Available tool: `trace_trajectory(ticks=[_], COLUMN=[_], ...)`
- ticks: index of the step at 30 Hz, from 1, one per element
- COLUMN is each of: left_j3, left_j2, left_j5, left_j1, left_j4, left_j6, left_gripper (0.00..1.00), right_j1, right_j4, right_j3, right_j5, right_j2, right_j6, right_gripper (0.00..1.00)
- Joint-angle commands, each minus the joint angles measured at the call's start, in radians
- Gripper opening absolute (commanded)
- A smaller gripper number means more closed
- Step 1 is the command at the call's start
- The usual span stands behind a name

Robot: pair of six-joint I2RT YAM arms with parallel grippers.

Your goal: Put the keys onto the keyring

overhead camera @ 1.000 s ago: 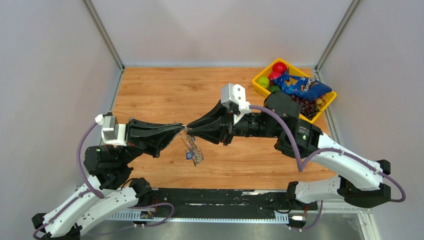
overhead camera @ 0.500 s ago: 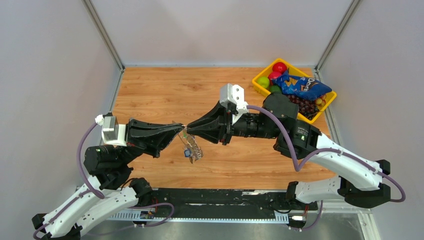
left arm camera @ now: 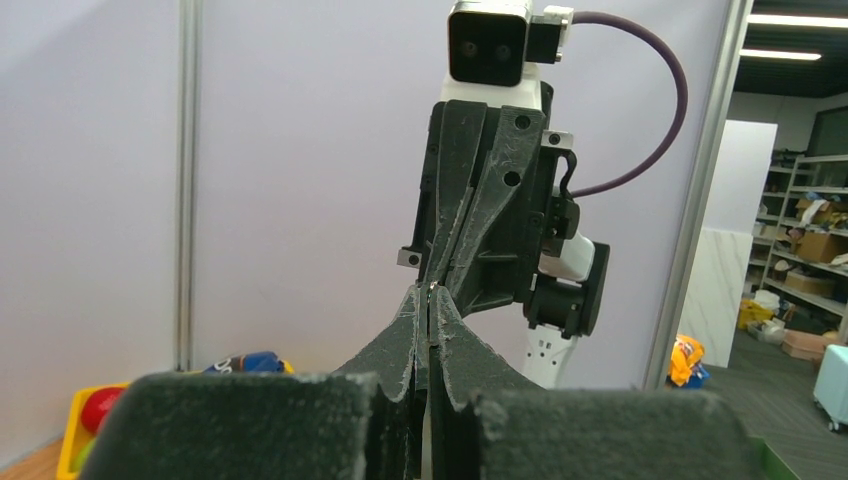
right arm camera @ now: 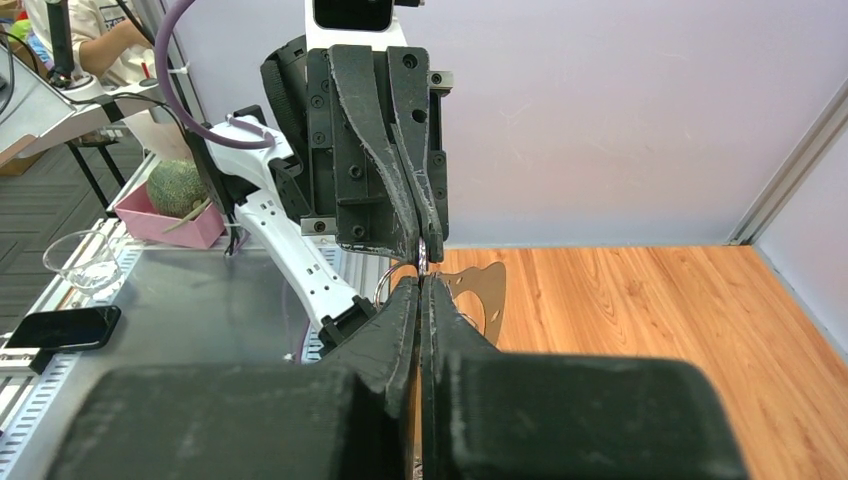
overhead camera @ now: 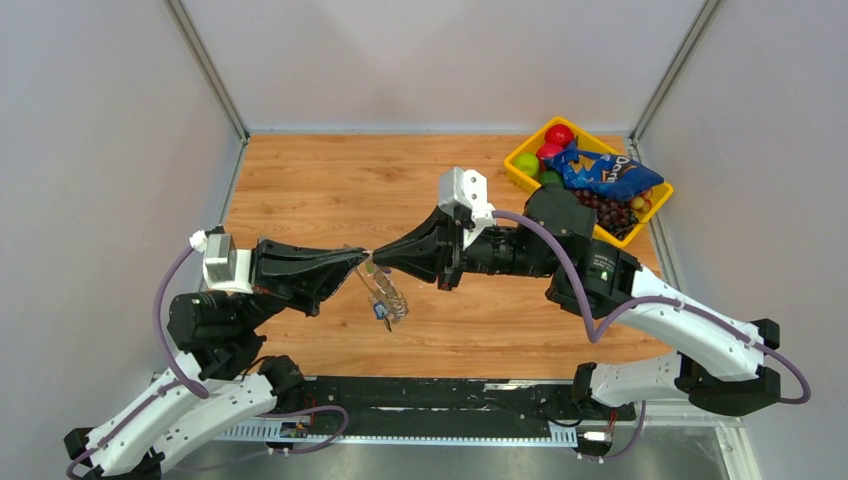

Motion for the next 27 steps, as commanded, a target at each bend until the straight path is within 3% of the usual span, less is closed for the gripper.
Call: trace_trajectory(ticks=[1, 4, 7, 15, 27], left_j3=[0.008, 0.027, 0.081, 0.215, 0.363], left_j2=[-0.019, -0.028, -0.029, -0.047, 0.062], left_j5=[0.002, 0.017, 0.071, 0.152, 0.241], left_j1=[0.0, 0.0, 0.001, 0.0, 0.0], left_j4=[0.056, 0.0, -0.106, -0.537, -0.923], left_j6=[0.014, 0.016, 0.034, 0.133, 0.263], left_gripper=[0.0, 0.03, 0.24, 0.48, 0.56], right_j1=[0.006, 0.006, 0.005, 0.004, 0.002], right_j4=[0.025, -0.017, -0.086, -0.277, -0.487], right_j3=[0.008, 0.034, 0.064, 0.086, 0.131], right_j5=[-0.007, -0.003, 0.004, -0.018, -0.155], right_j2=[0.002, 0.004, 0.011, 0.013, 0.063], right_j6=[-0.002, -0.001, 0.001, -0.011, -0.008], right_gripper=[0.0, 0.0, 0.0, 0.0, 0.0])
